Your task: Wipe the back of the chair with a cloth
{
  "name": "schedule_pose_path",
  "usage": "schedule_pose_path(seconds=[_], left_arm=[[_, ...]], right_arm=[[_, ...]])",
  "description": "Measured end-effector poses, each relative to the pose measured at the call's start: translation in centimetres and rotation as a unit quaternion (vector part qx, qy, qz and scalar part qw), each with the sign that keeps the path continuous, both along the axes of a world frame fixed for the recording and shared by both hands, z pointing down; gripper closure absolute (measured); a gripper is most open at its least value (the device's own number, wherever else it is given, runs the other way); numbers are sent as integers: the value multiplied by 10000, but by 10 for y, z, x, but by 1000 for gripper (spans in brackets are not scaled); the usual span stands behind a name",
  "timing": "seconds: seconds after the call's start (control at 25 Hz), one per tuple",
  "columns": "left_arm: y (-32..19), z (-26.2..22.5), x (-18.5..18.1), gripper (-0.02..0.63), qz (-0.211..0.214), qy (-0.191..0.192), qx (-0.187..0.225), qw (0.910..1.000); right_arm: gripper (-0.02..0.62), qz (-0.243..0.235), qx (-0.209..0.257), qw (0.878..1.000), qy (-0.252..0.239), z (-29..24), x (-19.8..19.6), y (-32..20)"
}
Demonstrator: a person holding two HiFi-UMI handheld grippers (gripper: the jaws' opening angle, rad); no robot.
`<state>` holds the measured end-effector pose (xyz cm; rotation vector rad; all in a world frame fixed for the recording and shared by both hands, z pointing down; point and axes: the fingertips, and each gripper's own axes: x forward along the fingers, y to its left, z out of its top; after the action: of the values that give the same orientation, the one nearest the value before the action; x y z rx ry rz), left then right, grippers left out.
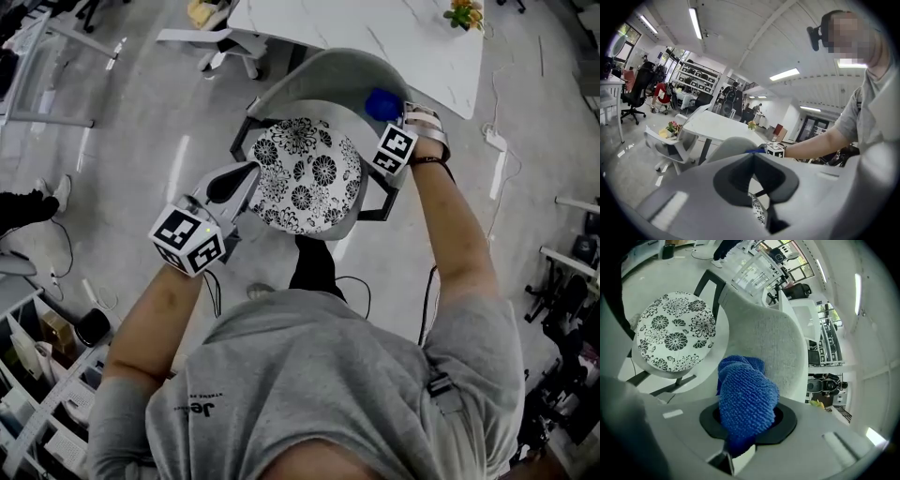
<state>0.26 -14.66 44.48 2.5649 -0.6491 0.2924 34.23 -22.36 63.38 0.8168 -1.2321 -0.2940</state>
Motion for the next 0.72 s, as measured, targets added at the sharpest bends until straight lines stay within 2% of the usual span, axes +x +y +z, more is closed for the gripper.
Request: schedule_pose_path(seconds=[0.12,0.24,0.48,0.72], left_arm=[[6,-4,-9,557,-6,26,35,10000],[10,-6,-17,557,-53,25,53,10000],[5,-4,-29,557,-275,21,23,9996],[-9,8,-40,557,-596,-131,-60,9981]], right_arm=[[515,267,-15,9996,1,-6,12,15],[515,384,30,9990,-226,-11,8,19],[515,-548,225,9936,-957,-16,-74,-13],[515,-1337,157,9777,-1610,11,-172,-63]])
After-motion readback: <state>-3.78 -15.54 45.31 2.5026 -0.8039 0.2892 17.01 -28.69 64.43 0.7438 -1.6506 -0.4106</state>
